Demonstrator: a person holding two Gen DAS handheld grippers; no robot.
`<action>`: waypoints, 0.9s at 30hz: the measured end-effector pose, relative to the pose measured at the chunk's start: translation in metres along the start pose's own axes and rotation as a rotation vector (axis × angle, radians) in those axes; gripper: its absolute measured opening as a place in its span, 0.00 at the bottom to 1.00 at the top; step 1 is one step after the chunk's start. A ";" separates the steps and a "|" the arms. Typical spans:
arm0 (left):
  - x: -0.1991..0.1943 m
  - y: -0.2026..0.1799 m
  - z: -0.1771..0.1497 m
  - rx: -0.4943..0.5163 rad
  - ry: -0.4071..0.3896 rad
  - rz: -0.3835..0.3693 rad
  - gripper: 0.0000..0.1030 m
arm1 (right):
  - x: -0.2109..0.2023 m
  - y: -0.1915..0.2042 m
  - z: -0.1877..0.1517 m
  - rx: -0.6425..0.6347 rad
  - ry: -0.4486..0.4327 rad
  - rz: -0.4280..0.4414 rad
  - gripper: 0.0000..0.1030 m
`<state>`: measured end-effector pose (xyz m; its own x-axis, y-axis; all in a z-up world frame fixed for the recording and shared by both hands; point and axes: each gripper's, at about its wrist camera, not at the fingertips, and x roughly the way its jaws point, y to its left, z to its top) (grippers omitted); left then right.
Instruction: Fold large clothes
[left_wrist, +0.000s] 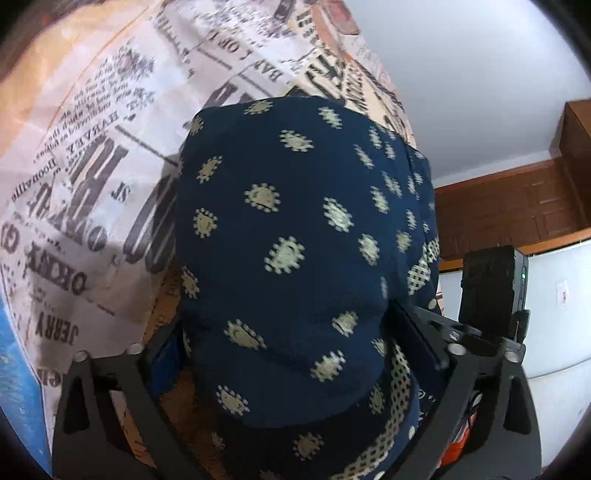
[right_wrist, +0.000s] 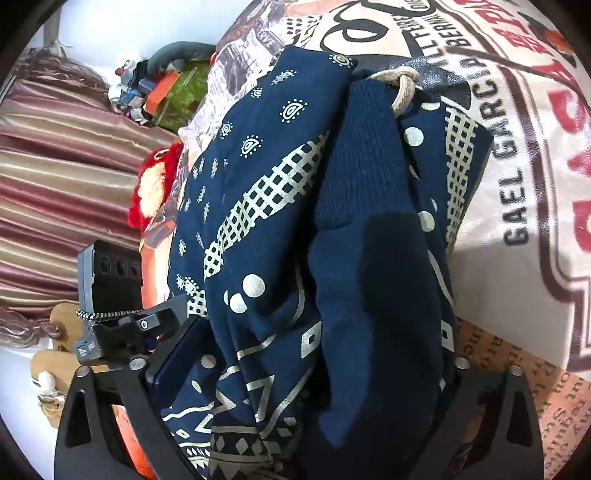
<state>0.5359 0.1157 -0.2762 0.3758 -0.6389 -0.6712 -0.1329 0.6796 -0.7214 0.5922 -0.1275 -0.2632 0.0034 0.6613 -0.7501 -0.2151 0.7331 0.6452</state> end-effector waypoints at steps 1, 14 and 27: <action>-0.002 -0.003 -0.001 0.012 -0.005 0.011 0.86 | -0.001 -0.001 -0.001 -0.003 -0.005 0.005 0.82; -0.068 -0.040 -0.023 0.146 -0.083 0.056 0.72 | -0.020 0.028 -0.014 -0.038 -0.031 0.082 0.41; -0.183 -0.067 -0.042 0.226 -0.241 0.058 0.71 | -0.064 0.138 -0.035 -0.185 -0.130 0.097 0.41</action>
<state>0.4379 0.1721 -0.1124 0.5830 -0.5119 -0.6309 0.0363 0.7922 -0.6091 0.5278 -0.0740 -0.1310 0.0973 0.7512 -0.6529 -0.3959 0.6311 0.6671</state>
